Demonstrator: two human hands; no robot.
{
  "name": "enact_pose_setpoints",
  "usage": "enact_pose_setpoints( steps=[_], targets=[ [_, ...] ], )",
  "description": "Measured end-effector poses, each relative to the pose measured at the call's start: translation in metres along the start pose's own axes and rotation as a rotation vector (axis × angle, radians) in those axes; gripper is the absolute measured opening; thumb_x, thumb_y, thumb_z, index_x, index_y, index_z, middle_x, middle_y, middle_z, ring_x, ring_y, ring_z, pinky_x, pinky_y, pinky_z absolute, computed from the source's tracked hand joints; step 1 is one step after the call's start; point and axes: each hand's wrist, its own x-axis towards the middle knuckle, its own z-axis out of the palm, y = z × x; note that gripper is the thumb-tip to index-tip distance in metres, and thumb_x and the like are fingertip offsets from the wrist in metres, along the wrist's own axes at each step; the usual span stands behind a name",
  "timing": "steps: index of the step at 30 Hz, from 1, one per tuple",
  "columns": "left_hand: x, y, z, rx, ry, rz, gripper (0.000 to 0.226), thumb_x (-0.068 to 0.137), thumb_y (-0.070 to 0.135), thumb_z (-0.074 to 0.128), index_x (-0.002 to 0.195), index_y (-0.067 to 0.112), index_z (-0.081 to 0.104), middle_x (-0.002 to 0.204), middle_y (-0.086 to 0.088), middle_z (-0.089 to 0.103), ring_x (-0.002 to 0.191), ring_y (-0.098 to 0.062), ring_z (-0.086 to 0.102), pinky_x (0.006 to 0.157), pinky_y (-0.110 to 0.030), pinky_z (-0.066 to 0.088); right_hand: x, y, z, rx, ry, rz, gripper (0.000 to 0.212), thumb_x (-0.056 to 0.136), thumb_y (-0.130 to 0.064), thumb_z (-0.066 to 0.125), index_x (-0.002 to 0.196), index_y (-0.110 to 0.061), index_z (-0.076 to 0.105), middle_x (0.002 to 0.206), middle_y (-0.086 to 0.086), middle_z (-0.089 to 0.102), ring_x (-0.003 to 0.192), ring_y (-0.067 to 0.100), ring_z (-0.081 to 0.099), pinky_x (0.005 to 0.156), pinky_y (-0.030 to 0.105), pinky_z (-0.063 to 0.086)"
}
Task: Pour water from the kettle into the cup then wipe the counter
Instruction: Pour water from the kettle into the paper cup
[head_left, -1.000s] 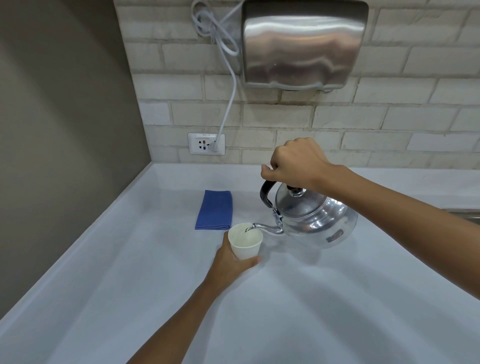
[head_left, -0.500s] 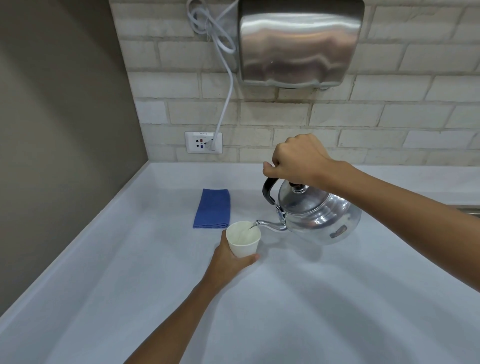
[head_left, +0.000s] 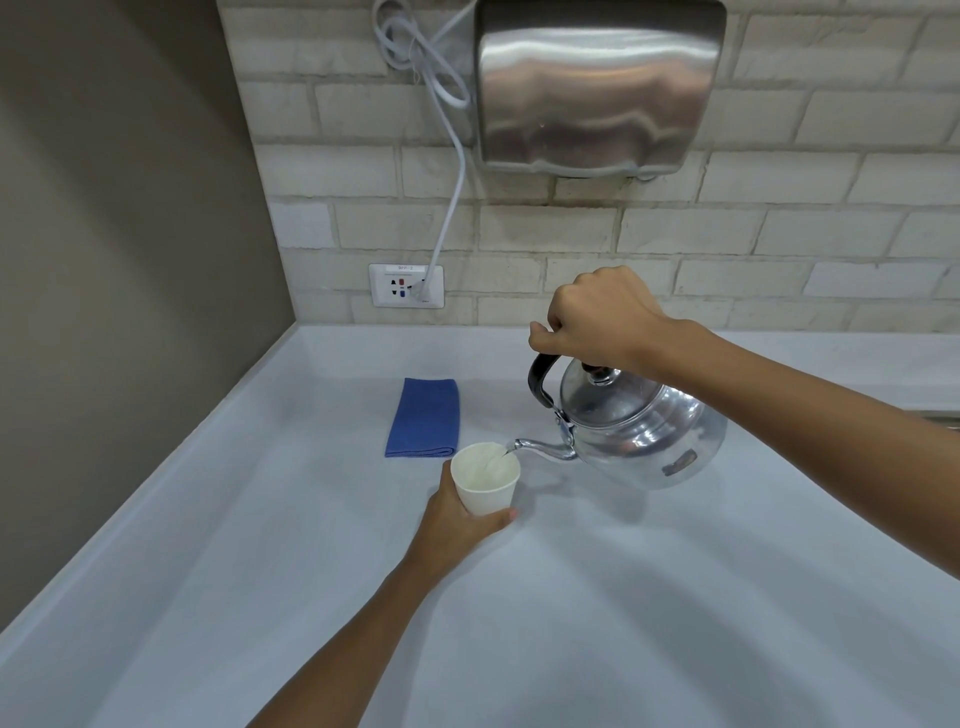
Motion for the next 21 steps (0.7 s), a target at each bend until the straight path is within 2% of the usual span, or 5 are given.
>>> enact_pose_setpoints(
  steps=[4, 9, 18, 21],
  targets=[
    [-0.0002, 0.0008, -0.0004, -0.019, -0.015, -0.007, 0.082, 0.052, 0.043, 0.085, 0.118, 0.041, 0.036, 0.112, 0.020, 0.055, 0.103, 0.001, 0.054, 0.076, -0.014, 0.043, 0.0000, -0.0001, 0.0002, -0.004, -0.004, 0.006, 0.055, 0.083, -0.035, 0.051, 0.041, -0.013, 0.025, 0.039, 0.000, 0.025, 0.039, 0.017, 0.020, 0.045, 0.023, 0.014],
    [0.0004, -0.0013, -0.0003, -0.021, -0.011, -0.007, 0.084, 0.049, 0.047, 0.084, 0.118, 0.041, 0.036, 0.113, 0.019, 0.055, 0.105, -0.005, 0.055, 0.081, -0.020, 0.045, -0.0003, -0.0002, 0.0010, -0.008, -0.006, 0.005, 0.054, 0.084, -0.036, 0.051, 0.041, -0.013, 0.027, 0.039, 0.000, 0.027, 0.039, 0.017, 0.021, 0.045, 0.023, 0.014],
    [0.0009, 0.0000, 0.0004, -0.015, -0.008, -0.006, 0.085, 0.048, 0.050, 0.083, 0.118, 0.043, 0.036, 0.111, 0.024, 0.054, 0.105, -0.004, 0.054, 0.079, -0.018, 0.043, -0.0007, 0.0003, -0.0013, -0.026, 0.000, -0.005, 0.055, 0.083, -0.035, 0.052, 0.040, -0.013, 0.024, 0.038, 0.000, 0.024, 0.038, 0.016, 0.019, 0.046, 0.023, 0.012],
    [0.0008, -0.0004, 0.0000, 0.000, -0.006, -0.013, 0.082, 0.048, 0.050, 0.084, 0.113, 0.049, 0.034, 0.109, 0.027, 0.053, 0.103, 0.000, 0.054, 0.076, -0.014, 0.043, -0.0008, 0.0006, -0.0012, -0.023, -0.002, -0.003, 0.055, 0.083, -0.035, 0.052, 0.040, -0.013, 0.024, 0.038, 0.000, 0.024, 0.038, 0.017, 0.019, 0.046, 0.023, 0.012]
  ],
)
